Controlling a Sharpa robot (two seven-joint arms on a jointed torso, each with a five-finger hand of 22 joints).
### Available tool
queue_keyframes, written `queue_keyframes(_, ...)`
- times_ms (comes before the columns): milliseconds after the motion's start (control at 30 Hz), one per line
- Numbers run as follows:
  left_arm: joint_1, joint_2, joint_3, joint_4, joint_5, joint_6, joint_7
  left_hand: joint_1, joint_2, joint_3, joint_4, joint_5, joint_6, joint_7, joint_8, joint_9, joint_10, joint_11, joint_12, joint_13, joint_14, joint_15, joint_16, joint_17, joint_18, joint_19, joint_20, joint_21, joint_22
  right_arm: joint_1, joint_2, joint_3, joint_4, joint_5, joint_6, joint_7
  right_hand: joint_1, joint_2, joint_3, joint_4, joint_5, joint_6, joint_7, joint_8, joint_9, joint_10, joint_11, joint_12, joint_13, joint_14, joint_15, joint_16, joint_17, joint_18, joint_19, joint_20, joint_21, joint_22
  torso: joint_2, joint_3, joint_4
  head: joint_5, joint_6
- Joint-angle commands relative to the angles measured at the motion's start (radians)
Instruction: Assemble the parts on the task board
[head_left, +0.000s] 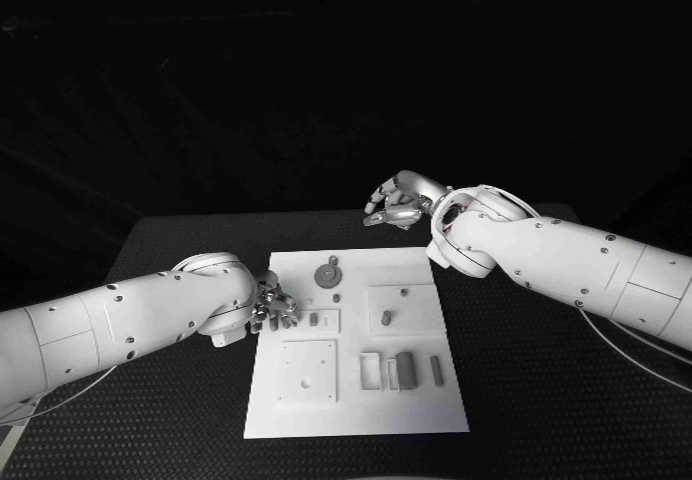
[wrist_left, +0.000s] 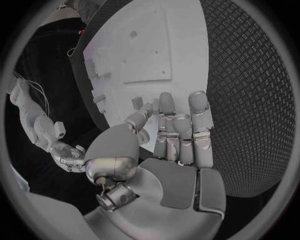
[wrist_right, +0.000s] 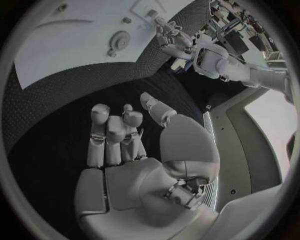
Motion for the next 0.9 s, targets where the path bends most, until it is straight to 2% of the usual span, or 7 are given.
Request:
queue_keyframes(33,-0.001,0.001,0.0,0.002,-0.004,0.01,-0.002,-0.005,-0.015,-0.007,0.001,-0.004,-0.005,0.005,0.003,0.001,0.005,-0.001,-0.005,0.001,0.008,-0.004,-0.005,0.002,0.023,0.0,-0.009,-0.005,0.016,0.0,0.0,0.0,0.0,-0.002,0.009,0.003,-0.009,-0.001,0.001,0.007,-0.002,0.0,0.009,-0.007,0.001,-0.01,-0.001,0.0,0.002,0.002,0.0,-0.004,0.001,0.02,-0.001,-0.009,-0.005,0.01,0.0,0.0002,-0.0003,0.0,-0.002)
queue_keyframes(300,-0.001,0.001,0.0,0.001,-0.004,0.008,-0.003,-0.012,-0.043,-0.016,0.018,-0.005,-0.007,0.005,0.002,0.0,0.004,-0.001,-0.006,0.001,0.008,-0.004,-0.007,0.002,0.024,0.001,-0.009,-0.009,0.015,-0.001,0.0,0.0,0.0,-0.002,0.009,0.003,-0.009,-0.001,0.001,0.007,-0.002,0.0,0.009,-0.007,0.002,-0.01,-0.001,0.0,0.002,0.002,0.0,-0.004,0.001,0.02,-0.001,-0.009,-0.005,0.01,0.0,0.0003,-0.0002,0.0,-0.001)
queue_keyframes(700,-0.001,0.0,0.0,0.001,-0.004,-0.008,0.007,-0.018,-0.072,-0.023,0.041,-0.006,-0.008,0.005,0.002,-0.001,0.006,-0.002,-0.006,0.002,0.01,-0.005,-0.008,0.002,0.025,0.003,-0.01,-0.011,0.014,-0.001,-0.001,0.0,0.0,-0.002,0.008,0.003,-0.009,-0.001,0.001,0.007,-0.002,0.0,0.009,-0.007,0.002,-0.01,-0.001,0.0,0.002,0.002,0.0,-0.004,0.001,0.02,-0.001,-0.009,-0.005,0.01,0.0,0.0,-0.0004,0.0,-0.002)
queue_keyframes(800,-0.001,0.0,0.0,0.001,-0.004,-0.013,0.01,0.018,-0.007,-0.008,0.03,-0.002,-0.005,0.003,0.005,0.0,0.007,-0.003,-0.004,0.003,0.012,-0.006,-0.006,0.004,0.025,0.005,-0.01,-0.011,0.017,-0.001,-0.001,0.0,0.0,-0.002,0.009,0.003,-0.009,-0.001,0.001,0.007,-0.002,0.0,0.009,-0.007,0.002,-0.01,-0.001,0.0,0.002,0.002,0.0,-0.004,0.001,0.02,-0.001,-0.009,-0.005,0.01,0.0,0.0002,-0.0004,0.0,-0.002)
queue_keyframes(900,-0.001,0.0,0.0,0.001,-0.004,-0.016,0.012,0.033,0.027,-0.009,0.007,0.01,-0.005,0.004,0.006,0.0,0.007,-0.002,-0.004,0.004,0.012,-0.005,-0.006,0.005,0.024,0.004,-0.009,-0.01,0.018,-0.001,-0.001,0.0,0.0,-0.002,0.009,0.003,-0.009,-0.001,0.001,0.008,-0.002,0.0,0.009,-0.007,0.002,-0.01,-0.001,0.0,0.002,0.002,0.0,-0.004,0.001,0.02,-0.001,-0.009,-0.005,0.01,0.0,0.0004,-0.0005,0.0,-0.002)
